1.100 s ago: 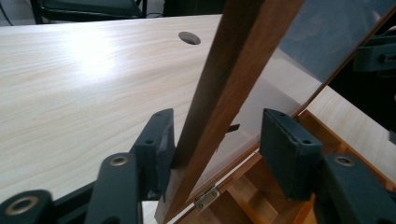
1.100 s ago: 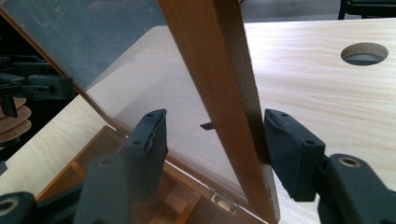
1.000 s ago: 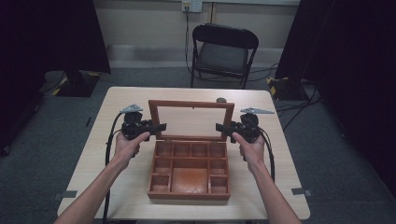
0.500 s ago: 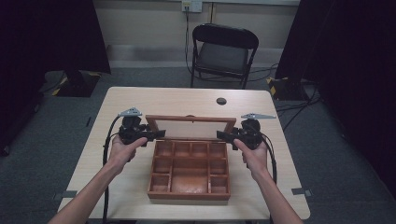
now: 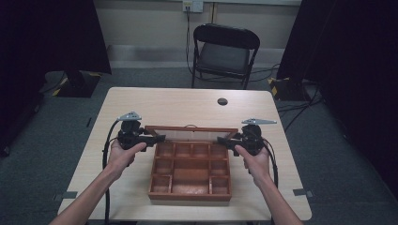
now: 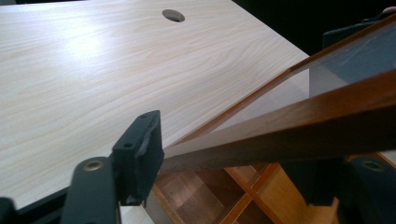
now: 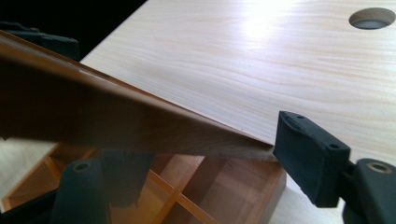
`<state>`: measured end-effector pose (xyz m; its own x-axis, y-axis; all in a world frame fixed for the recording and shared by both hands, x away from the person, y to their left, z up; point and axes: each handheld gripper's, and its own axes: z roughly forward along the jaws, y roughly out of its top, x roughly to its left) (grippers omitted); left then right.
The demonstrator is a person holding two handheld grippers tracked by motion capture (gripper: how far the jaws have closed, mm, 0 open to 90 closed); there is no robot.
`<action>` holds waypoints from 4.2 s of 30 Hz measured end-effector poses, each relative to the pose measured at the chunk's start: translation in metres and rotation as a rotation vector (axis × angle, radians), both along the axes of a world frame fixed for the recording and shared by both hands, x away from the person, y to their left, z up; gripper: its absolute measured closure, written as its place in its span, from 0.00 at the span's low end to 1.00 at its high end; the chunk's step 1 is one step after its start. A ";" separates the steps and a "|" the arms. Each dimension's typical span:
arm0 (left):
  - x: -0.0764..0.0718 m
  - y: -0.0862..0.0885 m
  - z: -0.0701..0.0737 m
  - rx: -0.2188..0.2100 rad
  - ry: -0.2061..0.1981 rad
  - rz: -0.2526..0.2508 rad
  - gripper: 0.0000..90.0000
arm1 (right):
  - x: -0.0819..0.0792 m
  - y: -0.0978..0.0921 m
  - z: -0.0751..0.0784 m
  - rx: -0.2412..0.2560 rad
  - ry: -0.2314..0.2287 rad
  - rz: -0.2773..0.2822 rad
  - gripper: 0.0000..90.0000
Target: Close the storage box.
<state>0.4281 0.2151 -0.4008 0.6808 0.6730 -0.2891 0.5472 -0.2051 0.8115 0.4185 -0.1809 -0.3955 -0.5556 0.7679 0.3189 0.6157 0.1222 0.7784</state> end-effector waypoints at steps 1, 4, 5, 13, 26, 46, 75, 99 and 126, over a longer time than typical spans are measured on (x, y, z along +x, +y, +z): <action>-0.001 0.000 -0.001 -0.004 0.002 -0.001 0.34 | -0.001 0.000 -0.001 0.004 0.008 0.000 0.31; -0.005 0.001 0.001 0.010 -0.009 0.004 0.32 | -0.004 -0.001 -0.003 0.005 0.015 -0.015 0.27; -0.006 0.000 0.001 0.016 -0.015 0.004 0.30 | -0.004 -0.001 -0.003 0.007 0.019 -0.013 0.27; -0.008 0.001 0.000 0.001 -0.016 0.012 0.29 | -0.008 -0.009 -0.003 -0.019 0.022 -0.045 0.26; -0.008 0.002 0.002 -0.011 -0.013 0.003 0.27 | -0.016 -0.032 -0.005 -0.064 0.029 -0.127 0.31; -0.024 0.003 -0.002 0.054 -0.034 -0.020 0.21 | -0.015 -0.035 0.025 0.003 -0.040 -0.075 0.44; -0.046 0.009 -0.013 0.120 -0.067 -0.001 0.17 | -0.024 0.053 0.076 0.026 -0.038 0.384 0.65; -0.051 0.009 -0.023 0.096 -0.036 -0.033 0.18 | -0.034 0.086 0.062 -0.022 0.086 0.620 0.85; -0.049 0.010 -0.026 0.110 -0.024 -0.031 0.19 | -0.031 0.089 0.052 -0.036 0.145 0.683 0.91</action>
